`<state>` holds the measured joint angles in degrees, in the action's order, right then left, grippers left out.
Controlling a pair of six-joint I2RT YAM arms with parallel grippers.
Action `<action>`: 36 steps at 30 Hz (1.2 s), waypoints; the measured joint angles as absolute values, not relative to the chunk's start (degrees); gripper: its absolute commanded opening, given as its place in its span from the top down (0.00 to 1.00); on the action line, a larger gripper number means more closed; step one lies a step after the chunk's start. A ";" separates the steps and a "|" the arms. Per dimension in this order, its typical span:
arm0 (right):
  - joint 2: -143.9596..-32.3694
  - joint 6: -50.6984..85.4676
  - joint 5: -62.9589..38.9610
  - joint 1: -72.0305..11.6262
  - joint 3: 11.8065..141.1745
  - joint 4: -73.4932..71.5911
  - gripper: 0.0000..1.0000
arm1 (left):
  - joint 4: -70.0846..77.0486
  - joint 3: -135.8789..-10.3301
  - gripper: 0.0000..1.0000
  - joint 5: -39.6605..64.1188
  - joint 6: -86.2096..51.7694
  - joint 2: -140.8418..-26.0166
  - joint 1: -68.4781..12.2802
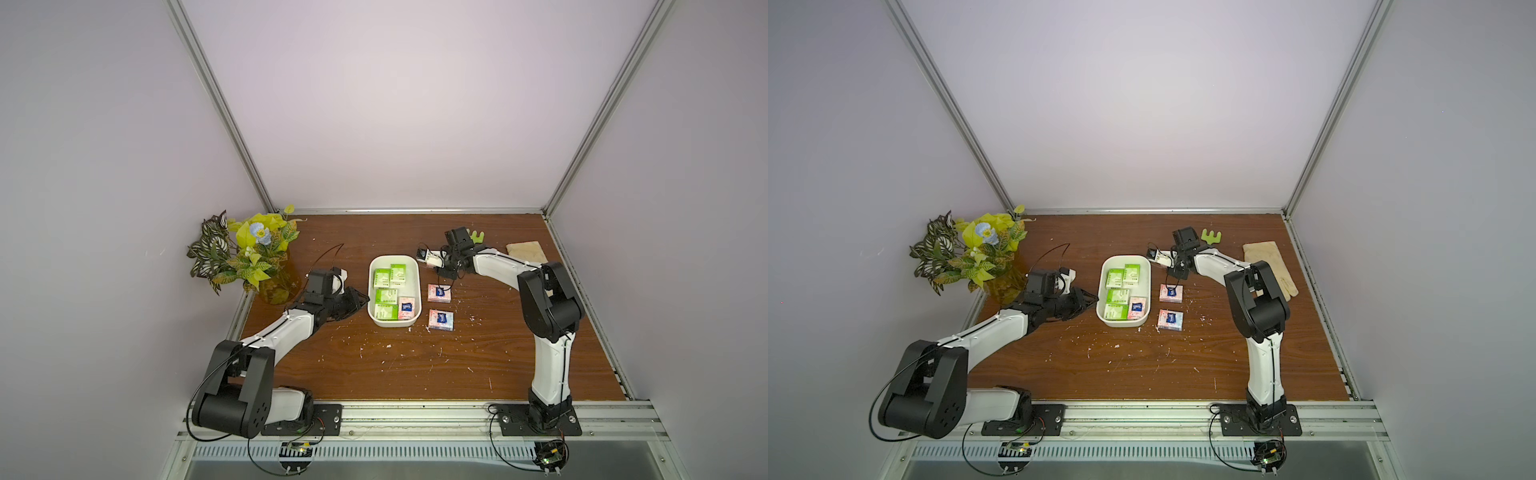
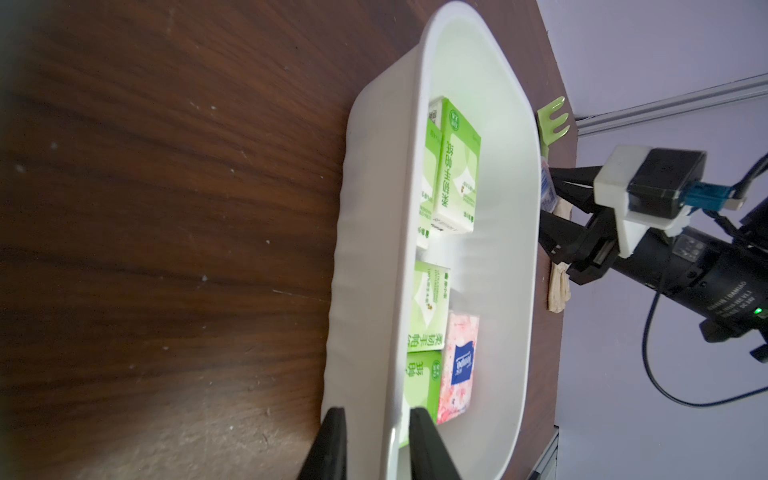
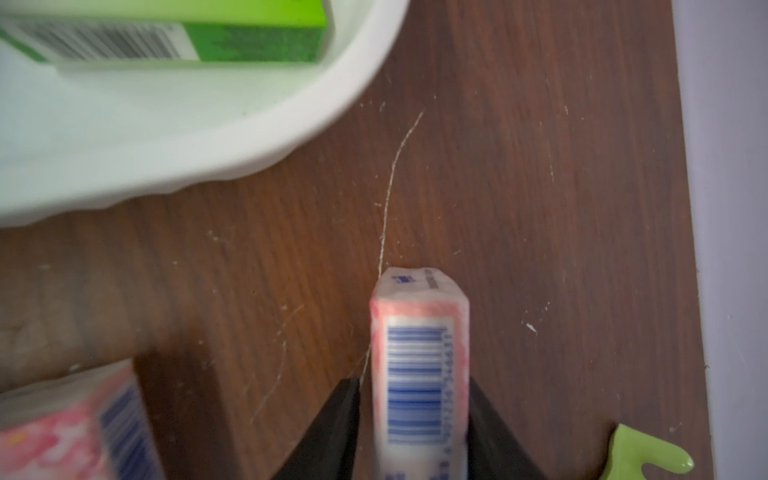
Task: Take the pocket tissues out of the storage box
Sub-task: Place the pocket tissues at the center of the board.
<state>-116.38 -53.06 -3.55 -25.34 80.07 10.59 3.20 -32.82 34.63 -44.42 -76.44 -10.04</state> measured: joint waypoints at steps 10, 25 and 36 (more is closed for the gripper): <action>-111.96 -51.68 -5.80 -25.30 77.49 12.78 0.24 | 3.14 -32.77 0.76 34.63 -44.42 -76.34 -10.00; -102.85 -26.83 -12.23 -25.32 89.52 16.08 0.20 | 3.36 -32.73 0.72 36.42 -44.36 -76.34 -9.98; -103.98 9.17 -9.43 -32.97 93.34 17.87 0.22 | 5.52 -32.73 0.72 37.54 -44.53 -78.15 -10.46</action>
<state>-103.98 9.17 -9.43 -32.97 93.34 17.87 5.52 -32.73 37.54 -44.53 -78.15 -10.46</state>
